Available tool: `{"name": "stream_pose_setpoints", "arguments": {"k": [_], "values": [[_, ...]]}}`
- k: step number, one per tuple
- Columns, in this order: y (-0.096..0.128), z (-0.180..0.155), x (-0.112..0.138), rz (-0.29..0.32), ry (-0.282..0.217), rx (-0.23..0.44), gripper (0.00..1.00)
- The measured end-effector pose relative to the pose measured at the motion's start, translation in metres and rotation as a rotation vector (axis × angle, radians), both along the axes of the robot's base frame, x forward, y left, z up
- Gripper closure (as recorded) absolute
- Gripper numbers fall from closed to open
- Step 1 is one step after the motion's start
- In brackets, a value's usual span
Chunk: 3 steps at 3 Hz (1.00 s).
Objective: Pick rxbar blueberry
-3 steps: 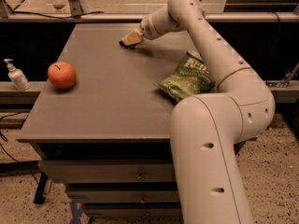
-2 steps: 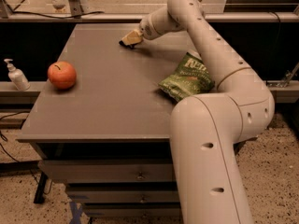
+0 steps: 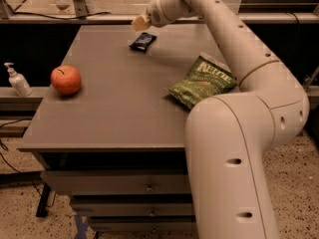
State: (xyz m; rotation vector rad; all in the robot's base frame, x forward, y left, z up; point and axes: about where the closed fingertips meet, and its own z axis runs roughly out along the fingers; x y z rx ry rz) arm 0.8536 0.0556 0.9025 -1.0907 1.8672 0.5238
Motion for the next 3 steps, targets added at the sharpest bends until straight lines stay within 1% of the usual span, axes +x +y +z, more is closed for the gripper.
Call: {"name": "stream_pose_setpoints", "arguments": {"k": [1, 2, 3], "values": [[0.0, 0.026, -0.01, -0.012, -0.026, -0.003, 1.0], [-0.004, 0.027, -0.015, -0.02, -0.015, -0.014, 0.82], [-0.023, 0.005, -0.014, -0.059, 0.023, -0.035, 0.59]]}}
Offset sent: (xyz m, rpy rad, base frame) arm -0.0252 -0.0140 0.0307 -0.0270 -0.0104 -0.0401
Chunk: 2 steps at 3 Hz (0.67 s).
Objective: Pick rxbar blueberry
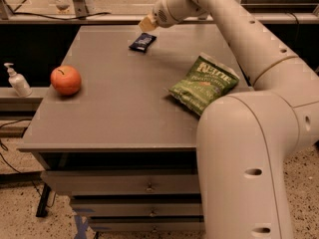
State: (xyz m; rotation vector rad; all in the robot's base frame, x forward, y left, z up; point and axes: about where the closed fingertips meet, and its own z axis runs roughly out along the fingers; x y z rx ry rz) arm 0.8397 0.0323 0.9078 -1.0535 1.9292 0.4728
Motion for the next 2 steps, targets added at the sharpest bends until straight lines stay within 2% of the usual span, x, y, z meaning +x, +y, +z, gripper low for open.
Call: {"name": "stream_pose_setpoints", "arguments": {"k": [1, 2], "values": [[-0.014, -0.021, 0.004, -0.024, 0.035, -0.014, 0.36], [-0.018, -0.04, 0.009, -0.019, 0.065, -0.022, 0.12]]}}
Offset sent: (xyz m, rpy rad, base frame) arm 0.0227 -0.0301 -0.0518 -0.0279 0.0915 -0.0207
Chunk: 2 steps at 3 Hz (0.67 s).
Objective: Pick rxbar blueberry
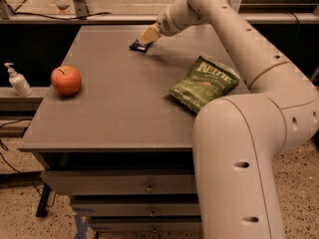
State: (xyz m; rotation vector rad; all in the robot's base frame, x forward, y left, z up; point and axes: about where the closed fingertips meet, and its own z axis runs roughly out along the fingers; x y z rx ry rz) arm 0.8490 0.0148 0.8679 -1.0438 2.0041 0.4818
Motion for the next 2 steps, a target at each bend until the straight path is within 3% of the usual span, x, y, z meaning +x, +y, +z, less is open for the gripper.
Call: {"name": "stream_pose_setpoints", "arguments": {"k": [1, 2], "values": [[0.005, -0.0136, 0.0056, 0.019, 0.021, -0.001, 0.0], [0.0127, -0.0202, 0.0107, 0.043, 0.028, -0.001, 0.0]]}}
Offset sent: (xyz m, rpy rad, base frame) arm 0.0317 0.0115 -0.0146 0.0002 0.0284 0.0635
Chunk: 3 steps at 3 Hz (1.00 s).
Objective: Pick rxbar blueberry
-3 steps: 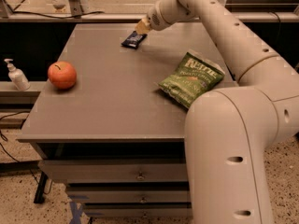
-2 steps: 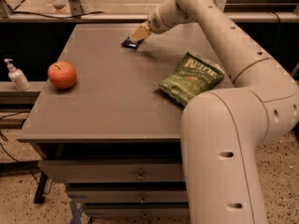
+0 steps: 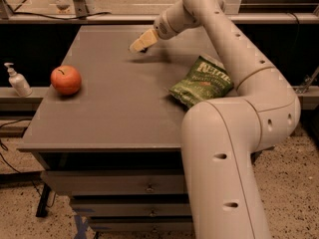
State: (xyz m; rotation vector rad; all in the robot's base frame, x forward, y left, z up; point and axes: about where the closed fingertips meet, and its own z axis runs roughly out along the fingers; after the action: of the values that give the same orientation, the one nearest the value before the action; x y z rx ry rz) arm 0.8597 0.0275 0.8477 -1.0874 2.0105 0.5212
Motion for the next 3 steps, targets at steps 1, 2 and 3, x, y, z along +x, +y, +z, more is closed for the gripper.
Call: {"name": "stream_pose_setpoints", "arguments": {"k": [1, 2, 3], "values": [[0.0048, -0.0061, 0.0036, 0.016, 0.007, 0.0, 0.0], [0.0082, -0.0116, 0.0061, 0.029, 0.012, -0.003, 0.17], [0.0078, -0.0149, 0.0075, 0.037, 0.014, 0.0, 0.41]]}}
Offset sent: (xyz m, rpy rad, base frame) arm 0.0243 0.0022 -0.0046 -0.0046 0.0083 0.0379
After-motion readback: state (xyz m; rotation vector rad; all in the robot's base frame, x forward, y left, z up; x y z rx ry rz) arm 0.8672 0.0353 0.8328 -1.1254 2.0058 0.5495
